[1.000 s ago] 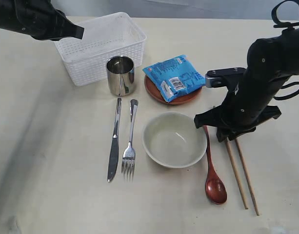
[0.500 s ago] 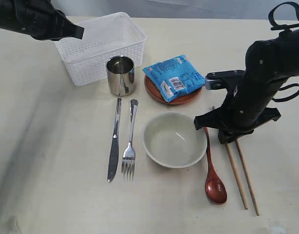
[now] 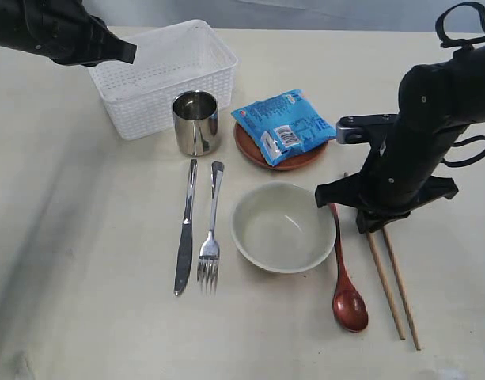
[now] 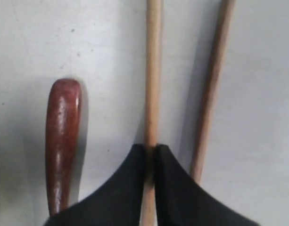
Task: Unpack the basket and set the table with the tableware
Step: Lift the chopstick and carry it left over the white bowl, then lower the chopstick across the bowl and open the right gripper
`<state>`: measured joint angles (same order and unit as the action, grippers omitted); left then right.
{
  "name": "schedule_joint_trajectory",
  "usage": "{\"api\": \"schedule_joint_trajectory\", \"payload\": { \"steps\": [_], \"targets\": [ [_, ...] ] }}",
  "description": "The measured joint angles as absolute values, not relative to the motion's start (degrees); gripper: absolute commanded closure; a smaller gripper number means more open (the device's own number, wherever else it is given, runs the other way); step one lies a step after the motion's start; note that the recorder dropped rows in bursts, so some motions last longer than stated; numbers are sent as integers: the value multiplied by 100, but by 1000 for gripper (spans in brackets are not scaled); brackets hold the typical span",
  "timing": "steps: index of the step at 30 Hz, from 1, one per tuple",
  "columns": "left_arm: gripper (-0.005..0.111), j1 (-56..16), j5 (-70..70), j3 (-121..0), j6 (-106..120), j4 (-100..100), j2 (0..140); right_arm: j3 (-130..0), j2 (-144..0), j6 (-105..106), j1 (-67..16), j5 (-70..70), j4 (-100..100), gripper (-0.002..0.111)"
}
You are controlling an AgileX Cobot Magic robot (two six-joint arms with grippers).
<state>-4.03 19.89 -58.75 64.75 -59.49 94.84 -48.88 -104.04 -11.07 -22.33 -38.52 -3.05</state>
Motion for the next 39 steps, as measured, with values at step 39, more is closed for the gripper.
{"api": "schedule_joint_trajectory", "payload": {
  "steps": [39],
  "targets": [
    [107, -403, 1989, -5875, 6475, -5949, 9484, -5839, -9889, -3052, -3833, -3975, -759, 109]
  ]
}}
